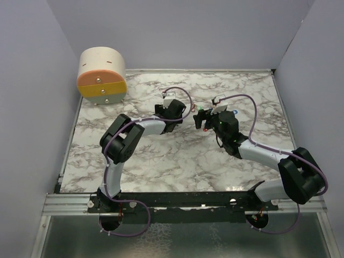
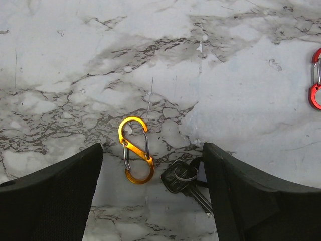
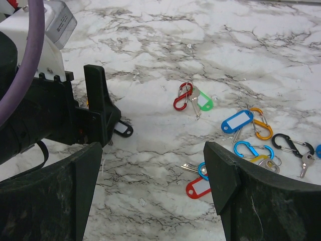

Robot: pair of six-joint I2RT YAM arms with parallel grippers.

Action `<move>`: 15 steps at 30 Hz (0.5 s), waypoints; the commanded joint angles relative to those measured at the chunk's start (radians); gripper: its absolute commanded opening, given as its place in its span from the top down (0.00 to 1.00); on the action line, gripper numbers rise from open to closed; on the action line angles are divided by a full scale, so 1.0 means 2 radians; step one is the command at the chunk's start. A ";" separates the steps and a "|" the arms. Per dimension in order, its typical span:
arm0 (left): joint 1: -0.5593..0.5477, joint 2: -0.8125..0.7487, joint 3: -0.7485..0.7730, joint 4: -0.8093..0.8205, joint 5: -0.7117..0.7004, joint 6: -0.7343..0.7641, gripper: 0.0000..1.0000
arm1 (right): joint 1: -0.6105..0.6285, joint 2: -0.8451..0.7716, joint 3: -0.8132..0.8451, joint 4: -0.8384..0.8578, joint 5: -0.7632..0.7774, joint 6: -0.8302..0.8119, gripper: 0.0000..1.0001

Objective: Put the keys on the keyring

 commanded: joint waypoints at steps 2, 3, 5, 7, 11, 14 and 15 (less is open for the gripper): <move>-0.009 -0.009 -0.042 -0.054 0.012 -0.016 0.18 | 0.003 0.004 0.002 0.014 0.007 -0.001 0.17; -0.009 -0.010 -0.043 -0.056 0.010 -0.016 0.18 | 0.003 0.003 0.003 0.014 0.006 0.000 0.17; -0.009 -0.013 -0.044 -0.063 0.009 -0.016 0.18 | 0.003 0.001 0.002 0.013 0.006 -0.001 0.17; -0.009 -0.017 -0.047 -0.063 0.011 -0.016 0.18 | 0.003 0.000 0.002 0.013 0.007 -0.001 0.17; -0.010 -0.028 -0.053 -0.064 0.013 -0.015 0.18 | 0.003 -0.001 0.001 0.012 0.009 -0.002 0.17; -0.010 -0.036 -0.058 -0.063 0.012 -0.014 0.18 | 0.002 0.000 0.001 0.012 0.007 -0.001 0.17; -0.010 -0.039 -0.060 -0.064 0.011 -0.013 0.18 | 0.003 0.000 0.001 0.012 0.007 -0.001 0.17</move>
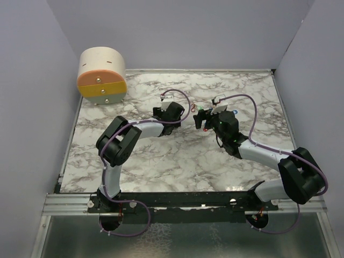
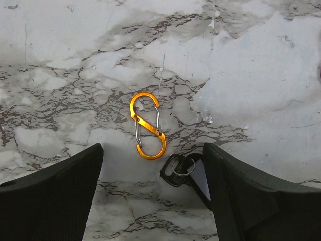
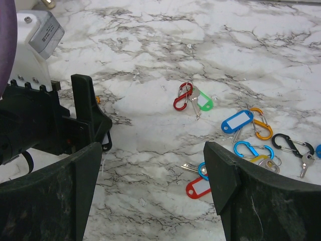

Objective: Put the keys on the keyring

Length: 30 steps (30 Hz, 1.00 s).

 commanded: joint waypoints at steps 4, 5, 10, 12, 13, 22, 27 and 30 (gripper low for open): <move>-0.003 -0.010 -0.017 -0.055 0.002 -0.002 0.17 | 0.003 -0.001 0.001 0.012 0.005 0.000 0.17; -0.003 -0.009 -0.014 -0.055 0.001 0.000 0.17 | 0.003 -0.001 0.001 0.012 0.005 -0.001 0.17; -0.003 0.003 0.009 -0.066 -0.003 0.005 0.17 | 0.003 -0.004 0.001 0.011 0.007 -0.002 0.17; -0.002 0.004 0.011 -0.067 -0.008 0.007 0.17 | 0.002 -0.005 0.000 0.011 0.008 -0.002 0.17; -0.001 0.004 0.011 -0.068 -0.010 0.008 0.16 | 0.003 -0.006 0.000 0.011 0.009 -0.002 0.17; 0.022 0.011 0.013 -0.061 -0.004 0.017 0.16 | 0.003 -0.002 0.000 0.011 0.007 -0.003 0.17; 0.032 0.023 0.022 -0.054 0.010 0.020 0.16 | 0.003 -0.002 0.000 0.011 0.009 -0.003 0.17; 0.033 0.029 0.027 -0.053 0.014 0.022 0.18 | 0.003 -0.002 0.001 0.011 0.009 -0.003 0.17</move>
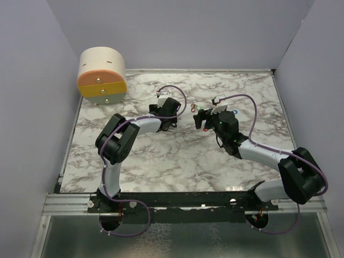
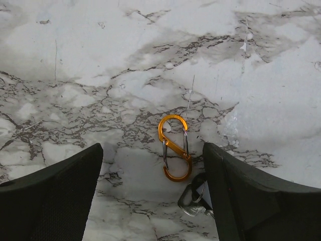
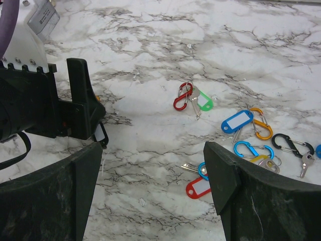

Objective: Put the keys on the keyring

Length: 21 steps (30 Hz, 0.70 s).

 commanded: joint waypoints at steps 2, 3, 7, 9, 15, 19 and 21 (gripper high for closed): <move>0.006 0.026 0.005 -0.021 0.016 0.015 0.21 | 0.003 -0.001 0.001 0.011 0.009 -0.003 0.17; 0.006 0.025 0.003 -0.020 0.018 0.015 0.22 | 0.003 0.000 0.001 0.011 0.009 -0.003 0.17; 0.006 0.021 -0.007 -0.016 0.022 0.012 0.29 | 0.003 0.001 0.002 0.011 0.008 -0.003 0.17; 0.006 0.017 -0.014 -0.014 0.024 0.011 0.34 | 0.003 0.001 0.002 0.012 0.008 -0.003 0.17; 0.006 0.015 -0.027 -0.006 0.031 0.010 0.43 | 0.003 0.002 0.002 0.011 0.005 -0.002 0.17; 0.006 0.018 -0.028 -0.005 0.031 0.012 0.46 | 0.003 0.000 0.002 0.011 0.005 -0.002 0.17; 0.006 0.019 -0.027 -0.004 0.031 0.013 0.48 | 0.003 0.000 0.002 0.011 0.005 -0.002 0.17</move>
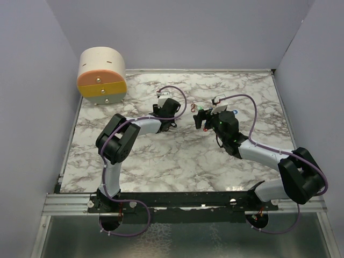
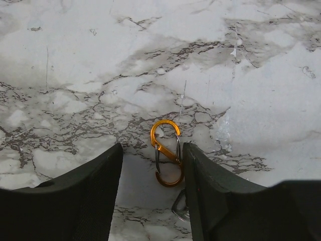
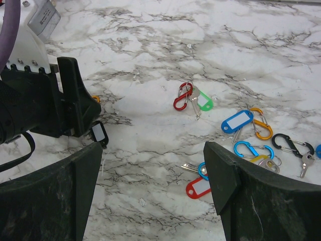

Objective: Put the keys on the keyring

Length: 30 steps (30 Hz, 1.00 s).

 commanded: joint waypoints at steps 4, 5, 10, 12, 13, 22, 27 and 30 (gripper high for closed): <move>0.005 0.016 -0.017 -0.037 0.024 0.009 0.54 | 0.002 0.001 0.002 0.011 0.005 -0.001 0.17; 0.006 0.016 -0.018 -0.037 0.026 0.009 0.56 | 0.003 0.001 0.003 0.010 0.005 -0.002 0.17; 0.008 0.014 -0.024 -0.030 0.034 0.011 0.79 | 0.003 0.004 0.004 0.011 0.005 -0.001 0.17; 0.009 0.014 -0.025 -0.030 0.036 0.012 0.85 | 0.003 0.005 0.004 0.010 0.005 -0.001 0.17; 0.009 0.014 -0.026 -0.029 0.037 0.012 0.88 | 0.003 0.005 0.004 0.011 0.004 -0.002 0.17; 0.010 0.009 -0.028 -0.027 0.042 0.016 1.00 | 0.003 0.011 0.007 0.010 -0.001 -0.002 0.17; 0.010 -0.020 -0.044 -0.025 0.039 0.017 1.00 | 0.003 0.038 0.025 -0.006 -0.047 -0.027 0.19; 0.010 -0.056 -0.062 -0.024 0.039 0.017 1.00 | 0.003 0.080 0.063 -0.046 -0.093 -0.041 0.23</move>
